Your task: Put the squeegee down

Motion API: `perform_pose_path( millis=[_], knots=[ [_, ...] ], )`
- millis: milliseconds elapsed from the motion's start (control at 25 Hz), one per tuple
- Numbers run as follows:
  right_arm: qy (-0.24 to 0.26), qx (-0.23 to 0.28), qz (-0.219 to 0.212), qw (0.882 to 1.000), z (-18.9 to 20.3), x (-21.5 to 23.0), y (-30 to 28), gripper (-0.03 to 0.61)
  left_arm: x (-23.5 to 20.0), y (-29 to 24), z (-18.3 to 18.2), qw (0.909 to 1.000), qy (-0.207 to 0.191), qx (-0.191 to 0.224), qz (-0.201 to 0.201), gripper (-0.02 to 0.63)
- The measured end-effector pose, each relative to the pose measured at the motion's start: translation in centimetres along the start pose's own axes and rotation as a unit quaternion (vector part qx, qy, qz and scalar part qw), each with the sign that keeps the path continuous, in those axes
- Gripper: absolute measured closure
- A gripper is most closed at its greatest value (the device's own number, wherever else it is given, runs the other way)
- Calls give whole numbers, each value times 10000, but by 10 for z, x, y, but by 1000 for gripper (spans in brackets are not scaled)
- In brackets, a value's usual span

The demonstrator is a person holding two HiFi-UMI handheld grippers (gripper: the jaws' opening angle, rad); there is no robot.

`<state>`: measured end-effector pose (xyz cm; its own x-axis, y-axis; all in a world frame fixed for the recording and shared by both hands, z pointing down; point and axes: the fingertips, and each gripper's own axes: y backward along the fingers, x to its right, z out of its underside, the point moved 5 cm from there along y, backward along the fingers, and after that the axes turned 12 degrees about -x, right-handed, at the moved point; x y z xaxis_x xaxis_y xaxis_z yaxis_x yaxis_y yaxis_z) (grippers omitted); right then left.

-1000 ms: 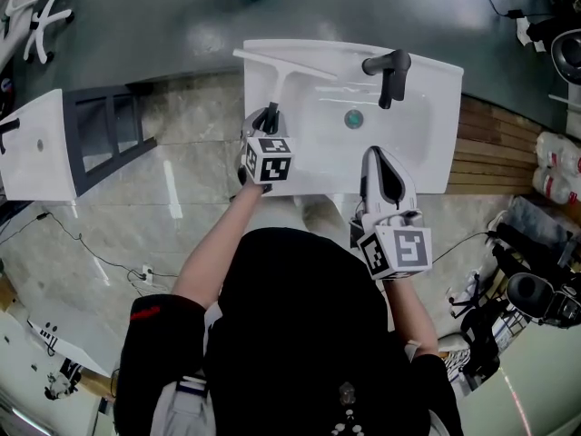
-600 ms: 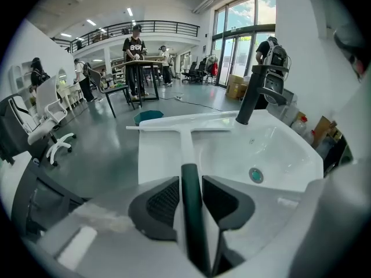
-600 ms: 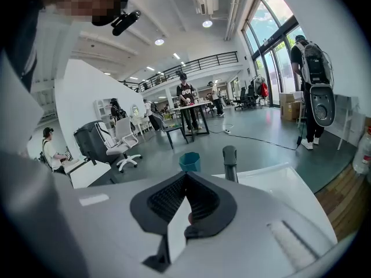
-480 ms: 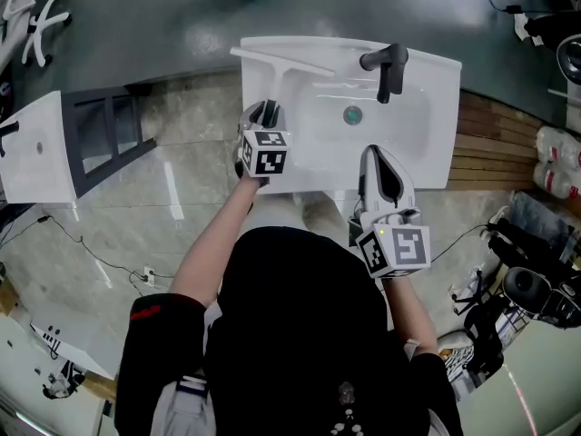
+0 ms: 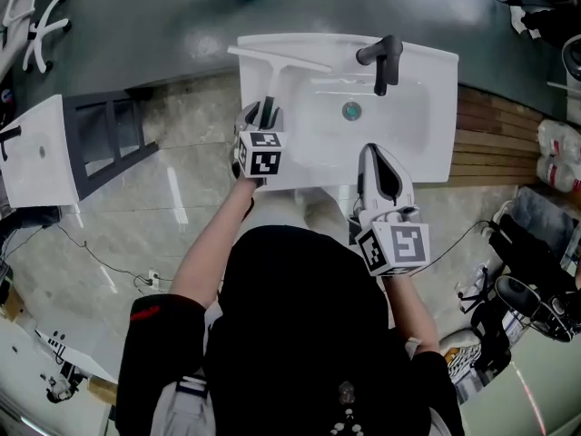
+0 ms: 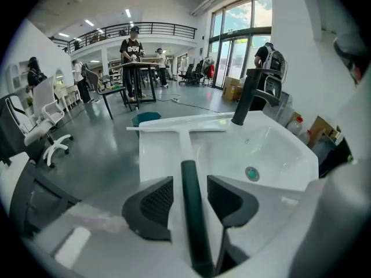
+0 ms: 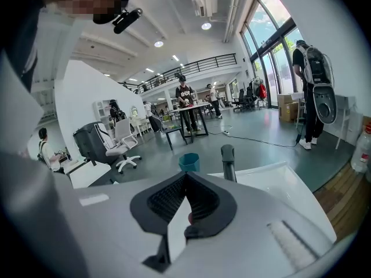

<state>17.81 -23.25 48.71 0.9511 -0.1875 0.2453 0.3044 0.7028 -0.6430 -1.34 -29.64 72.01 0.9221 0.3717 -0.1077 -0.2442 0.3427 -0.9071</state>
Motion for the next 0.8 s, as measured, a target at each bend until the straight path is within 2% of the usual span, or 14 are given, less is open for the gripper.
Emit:
perform_pose_path(
  millis=[160,480,640,800],
  knots=[
    [30,35,-25,10000,4,-3,5,575,-2,10,-1,9999,61,122,-77,427],
    [62,146,-168,9997,10,-12,12,575,-1,43,0,9980,105,521,-348,612],
    [77,183,-272,9994,15,-16,17,575,4,55,6,9975,131,611,-314,612],
    [90,213,-382,9990,20,-17,23,575,16,78,2,9952,-132,948,-212,612]
  ],
)
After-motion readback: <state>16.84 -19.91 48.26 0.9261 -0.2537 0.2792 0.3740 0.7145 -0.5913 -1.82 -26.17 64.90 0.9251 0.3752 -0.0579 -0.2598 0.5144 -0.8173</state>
